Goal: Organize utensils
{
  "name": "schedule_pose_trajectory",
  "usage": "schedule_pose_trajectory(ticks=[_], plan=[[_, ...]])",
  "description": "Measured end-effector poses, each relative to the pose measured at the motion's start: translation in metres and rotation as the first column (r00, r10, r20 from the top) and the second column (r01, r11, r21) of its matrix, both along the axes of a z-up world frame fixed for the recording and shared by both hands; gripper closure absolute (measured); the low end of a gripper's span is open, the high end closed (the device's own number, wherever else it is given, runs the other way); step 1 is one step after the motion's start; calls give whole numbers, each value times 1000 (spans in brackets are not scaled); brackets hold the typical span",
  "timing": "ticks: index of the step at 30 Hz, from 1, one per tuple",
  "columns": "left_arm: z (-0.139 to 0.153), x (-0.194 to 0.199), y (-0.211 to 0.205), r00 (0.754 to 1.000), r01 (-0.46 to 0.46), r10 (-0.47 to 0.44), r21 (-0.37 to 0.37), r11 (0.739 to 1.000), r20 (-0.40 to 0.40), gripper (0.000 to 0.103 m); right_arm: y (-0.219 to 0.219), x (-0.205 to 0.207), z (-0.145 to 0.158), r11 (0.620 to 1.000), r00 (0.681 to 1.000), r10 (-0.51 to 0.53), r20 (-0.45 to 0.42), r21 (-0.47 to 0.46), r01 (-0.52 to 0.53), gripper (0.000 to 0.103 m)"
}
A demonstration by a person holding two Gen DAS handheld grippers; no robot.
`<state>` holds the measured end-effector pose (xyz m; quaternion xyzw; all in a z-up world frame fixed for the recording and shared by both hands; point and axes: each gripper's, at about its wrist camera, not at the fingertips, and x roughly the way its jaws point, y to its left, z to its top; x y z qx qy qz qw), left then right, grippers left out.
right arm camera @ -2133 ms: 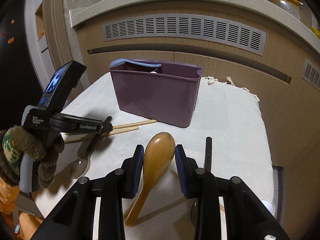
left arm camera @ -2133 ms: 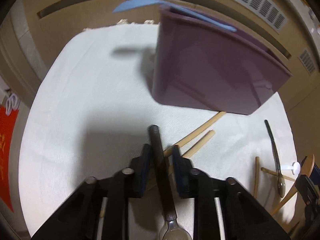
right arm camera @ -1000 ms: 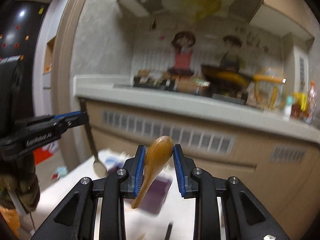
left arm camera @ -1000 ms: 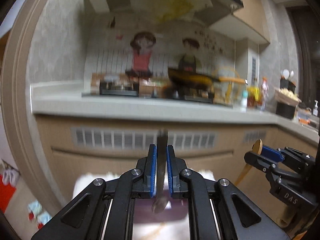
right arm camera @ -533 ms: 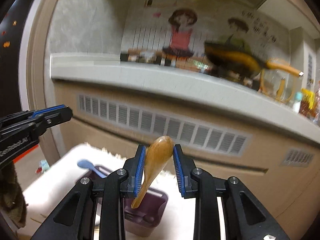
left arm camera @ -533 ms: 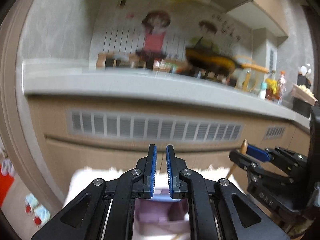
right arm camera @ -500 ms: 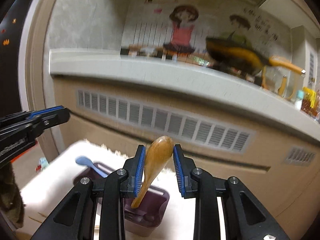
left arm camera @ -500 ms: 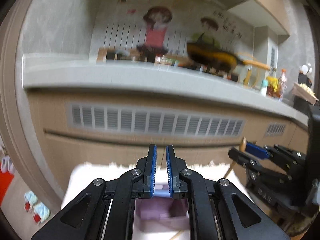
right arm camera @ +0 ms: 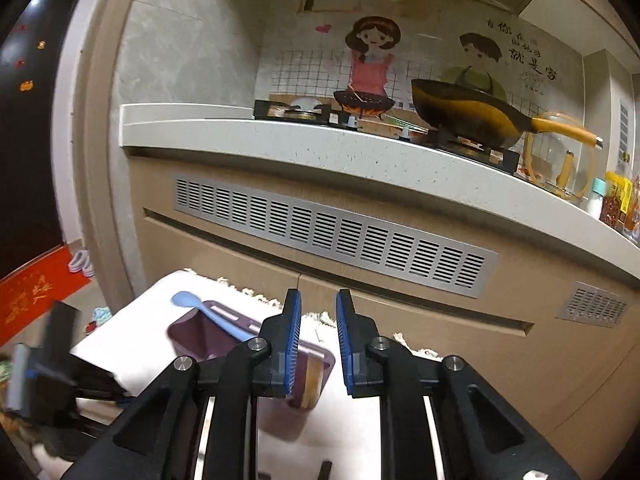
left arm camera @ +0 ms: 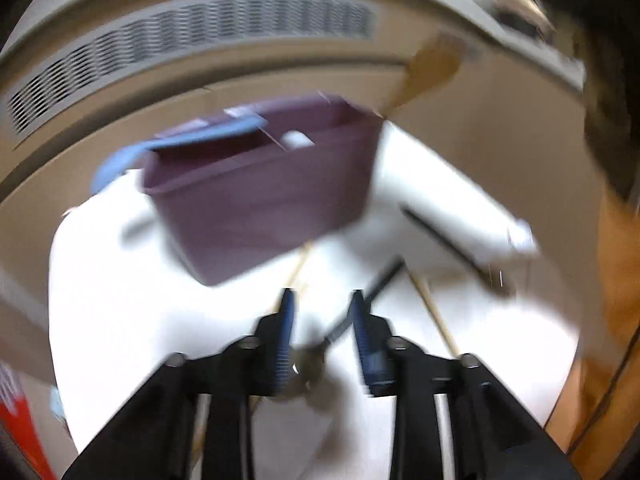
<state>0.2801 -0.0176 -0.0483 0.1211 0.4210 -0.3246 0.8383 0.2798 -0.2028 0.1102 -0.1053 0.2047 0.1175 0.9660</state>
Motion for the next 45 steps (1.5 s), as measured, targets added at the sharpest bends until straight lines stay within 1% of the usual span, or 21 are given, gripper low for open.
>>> schedule_pose_trajectory(ticks=[1,2,5,9,11,13,14,15,16,18,23,26,28,30,32,34,36,38,40,43,45], plan=[[-3,-3,-3,1000,21,-21,25,999,3,60,-3,-6,1,1000,1000,11,-13,4,-11,87],[-8,-5,-5,1000,30,-30,48,998,1,60,-7,-13,0,1000,999,28,-39,13,-28,86],[-14,-4,-7,999,24,-21,60,998,-41,59,-18,-25,-12,998,991,57,-117,37,-53,86],[-21,-3,-10,999,4,0,78,997,-53,54,-33,-32,-40,999,980,31,-194,20,-28,86],[-27,-7,-13,998,-6,11,88,996,-57,54,-42,-31,-58,1000,969,10,-246,14,-6,86],[-27,-10,-16,999,2,3,101,995,-52,53,-47,-33,-68,1000,964,1,-267,9,1,86],[-28,-12,-19,999,9,-3,112,994,-51,51,-49,-34,-72,1000,961,-1,-278,6,3,86],[-28,-14,-20,999,9,-3,119,993,-51,44,-50,-34,-75,1000,959,-3,-285,7,5,85],[-30,-14,-20,999,4,2,128,992,-49,41,-52,-35,-81,1000,951,2,-308,9,0,85],[-32,-16,-17,999,-11,18,134,991,-47,41,-54,-34,-94,1000,936,3,-353,9,0,84],[-35,-15,0,994,-69,78,108,992,-75,41,-61,-34,-141,1000,878,-18,-477,8,25,84],[-38,-10,10,987,-117,125,86,989,-98,41,-65,-33,-162,999,847,-35,-531,15,51,84],[-38,-6,17,980,-154,160,58,986,-115,40,-69,-35,-172,997,835,-42,-548,27,68,78],[-38,0,22,974,-180,182,26,983,-138,40,-73,-40,-177,996,831,-46,-554,39,81,69],[-41,5,26,963,-205,201,-5,979,-182,39,-79,-45,-179,994,828,-57,-557,47,100,67],[-42,5,27,958,-215,207,-20,976,-200,38,-85,-50,-180,993,825,-65,-561,47,110,55],[-41,-1,23,958,-203,194,-25,979,-210,38,-92,-56,-182,992,829,-88,-553,23,121,35],[-40,-12,18,956,-168,149,-53,984,-254,38,-99,-63,-184,992,830,-112,-547,-8,128,31],[-41,-27,9,956,-124,103,-60,990,-276,37,-105,-70,-187,992,823,-106,-559,-5,124,30],[-40,-51,-8,966,-63,52,-34,997,-255,36,-111,-81,-197,994,805,-88,-587,6,113,27],[-38,-61,-15,971,-40,34,-21,999,-238,35,-112,-86,-205,993,787,-66,-613,36,111,27]])
